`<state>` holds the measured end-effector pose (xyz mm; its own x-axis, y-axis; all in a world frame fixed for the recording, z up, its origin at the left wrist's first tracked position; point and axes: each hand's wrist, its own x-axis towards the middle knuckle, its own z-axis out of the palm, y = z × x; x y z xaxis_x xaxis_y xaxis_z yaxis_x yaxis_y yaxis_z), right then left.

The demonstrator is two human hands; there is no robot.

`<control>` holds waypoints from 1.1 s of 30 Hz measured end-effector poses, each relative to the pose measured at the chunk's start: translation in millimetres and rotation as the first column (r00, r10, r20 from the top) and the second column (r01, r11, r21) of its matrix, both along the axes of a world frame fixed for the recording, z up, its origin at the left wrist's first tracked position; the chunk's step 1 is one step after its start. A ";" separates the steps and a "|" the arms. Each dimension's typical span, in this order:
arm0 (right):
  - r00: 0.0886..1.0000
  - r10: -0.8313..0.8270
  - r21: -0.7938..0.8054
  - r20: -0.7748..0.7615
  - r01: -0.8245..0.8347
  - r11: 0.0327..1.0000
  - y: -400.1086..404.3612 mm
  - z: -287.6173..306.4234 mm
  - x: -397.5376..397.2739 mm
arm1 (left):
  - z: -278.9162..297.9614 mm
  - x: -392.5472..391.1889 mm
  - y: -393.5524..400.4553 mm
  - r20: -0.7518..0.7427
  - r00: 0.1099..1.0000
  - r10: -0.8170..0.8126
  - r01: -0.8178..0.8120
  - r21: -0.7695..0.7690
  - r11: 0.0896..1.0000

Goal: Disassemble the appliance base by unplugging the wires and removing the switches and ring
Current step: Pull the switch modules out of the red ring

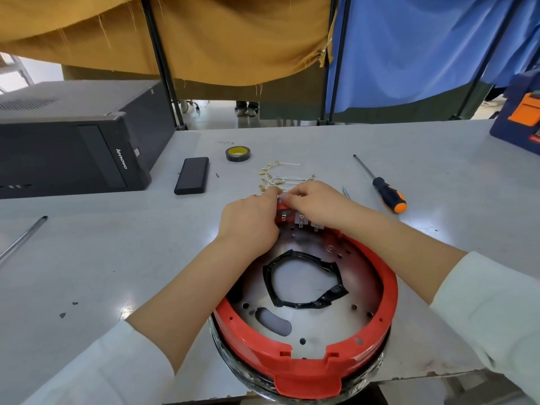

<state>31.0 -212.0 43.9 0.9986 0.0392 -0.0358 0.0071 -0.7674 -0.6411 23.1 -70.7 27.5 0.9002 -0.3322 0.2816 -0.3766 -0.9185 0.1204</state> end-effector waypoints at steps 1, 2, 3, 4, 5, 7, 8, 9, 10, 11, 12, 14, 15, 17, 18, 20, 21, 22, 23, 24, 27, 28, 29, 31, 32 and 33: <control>0.999 -0.010 0.050 -0.042 0.012 0.999 0.4 2.7 2.8 | 0.1 -0.5 -0.4 0.005 1.000 0.000 0.000 0.004 1.000; 0.996 -0.029 0.088 -0.087 0.036 0.995 0.1 5.9 5.6 | 0.3 -1.2 -0.6 0.007 1.000 0.002 -0.002 0.007 1.000; 0.989 -0.054 0.113 -0.140 0.070 0.991 -0.7 9.5 8.0 | 0.6 -1.6 -0.7 0.008 1.000 0.004 -0.004 0.008 1.000; 0.976 -0.079 0.132 -0.203 0.107 0.985 -2.1 13.5 10.1 | 1.0 -2.7 -0.7 0.006 1.000 0.006 -0.006 0.007 1.000; 0.957 -0.092 0.155 -0.276 0.139 0.978 -3.6 16.6 12.2 | 1.3 -3.9 -1.1 0.005 1.000 0.005 -0.006 0.006 1.000; 0.906 -0.064 0.219 -0.419 0.169 0.961 -5.7 20.5 15.9 | 1.7 -8.2 -1.7 0.001 1.000 0.001 -0.001 0.001 1.000; 0.887 -0.039 0.258 -0.460 0.176 0.950 -5.9 20.3 17.3 | 1.7 -10.8 -2.1 -0.003 1.000 0.004 -0.004 -0.003 1.000; 0.881 -0.021 0.305 -0.472 0.186 0.934 -6.5 19.2 19.3 | 1.8 -13.1 -2.3 -0.010 1.000 0.015 -0.015 -0.006 1.000; 0.890 -0.015 0.359 -0.456 0.199 0.912 -7.7 17.1 22.1 | 2.1 -15.1 -2.4 -0.024 0.999 0.032 -0.032 -0.007 0.999; 0.906 -0.022 0.404 -0.423 0.211 0.890 -9.3 15.7 24.9 | 2.7 -16.5 -2.4 -0.045 0.998 0.052 -0.052 -0.012 0.999; 0.924 -0.047 0.421 -0.380 0.218 0.880 -11.7 14.8 28.0 | 3.6 -17.7 -2.1 -0.066 0.996 0.066 -0.067 -0.021 0.998; 0.954 -0.106 0.344 -0.282 0.204 0.917 -19.0 13.8 33.4 | 6.2 -19.5 -1.5 -0.097 0.992 0.077 -0.079 -0.019 0.997; 0.966 -0.122 0.255 -0.229 0.181 0.950 -22.8 13.0 35.2 | 7.3 -19.7 -1.6 -0.103 0.992 0.078 -0.080 -0.015 0.997; 0.982 -0.091 0.024 -0.164 0.096 0.995 -28.3 10.4 37.2 | 8.2 -20.4 -1.3 -0.108 0.991 0.084 -0.086 -0.010 0.996; 0.984 -0.051 -0.106 -0.169 0.033 0.994 -29.4 7.8 37.6 | 8.5 -20.9 -1.5 -0.107 0.990 0.087 -0.089 -0.012 0.996; 0.980 0.008 -0.335 -0.200 -0.076 0.939 -29.0 0.9 40.6 | 7.9 -21.1 -1.9 -0.095 0.991 0.092 -0.093 -0.003 0.996; 0.979 0.019 -0.390 -0.204 -0.099 0.915 -29.0 -2.0 43.9 | 7.5 -21.0 -2.0 -0.091 0.991 0.094 -0.094 0.008 0.996; 0.979 0.024 -0.402 -0.203 -0.105 0.910 -28.7 -3.6 47.4 | 7.2 -20.8 -2.2 -0.087 0.992 0.095 -0.094 0.016 0.995; 0.980 0.034 -0.395 -0.194 -0.109 0.912 -28.8 -4.6 51.3 | 7.3 -20.7 -2.3 -0.085 0.992 0.095 -0.093 0.018 0.995; 0.983 0.050 -0.396 -0.176 -0.118 0.911 -28.5 -4.9 55.0 | 7.7 -20.7 -2.3 -0.085 0.992 0.093 -0.092 0.019 0.996; 0.989 0.105 -0.460 -0.109 -0.144 0.876 -28.7 -7.4 66.2 | 8.1 -21.0 -2.0 -0.086 0.993 0.087 -0.085 0.021 0.996; 0.987 0.120 -0.461 -0.110 -0.158 0.873 -27.7 -8.0 68.9 | 8.0 -21.0 -1.8 -0.084 0.993 0.084 -0.083 0.021 0.996; 0.983 0.136 -0.449 -0.124 -0.178 0.876 -26.3 -8.6 71.5 | 7.8 -21.1 -1.6 -0.080 0.993 0.083 -0.081 0.022 0.996; 0.973 0.179 -0.411 -0.144 -0.223 0.884 -22.9 -7.8 74.6 | 7.8 -21.1 -1.6 -0.076 0.994 0.078 -0.076 0.028 0.997; 0.969 0.203 -0.388 -0.143 -0.244 0.889 -21.3 -7.2 75.8 | 8.0 -21.2 -1.6 -0.075 0.994 0.074 -0.071 0.036 0.997; 0.964 0.227 -0.370 -0.140 -0.263 0.891 -19.7 -6.9 77.3 | 8.0 -21.2 -1.5 -0.074 0.995 0.070 -0.067 0.043 0.997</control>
<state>108.3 -231.7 37.0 0.9506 0.2472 -0.1876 0.1825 -0.9344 -0.3060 1.9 -72.2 35.5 0.9393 -0.2789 0.2000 -0.3042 -0.9464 0.1086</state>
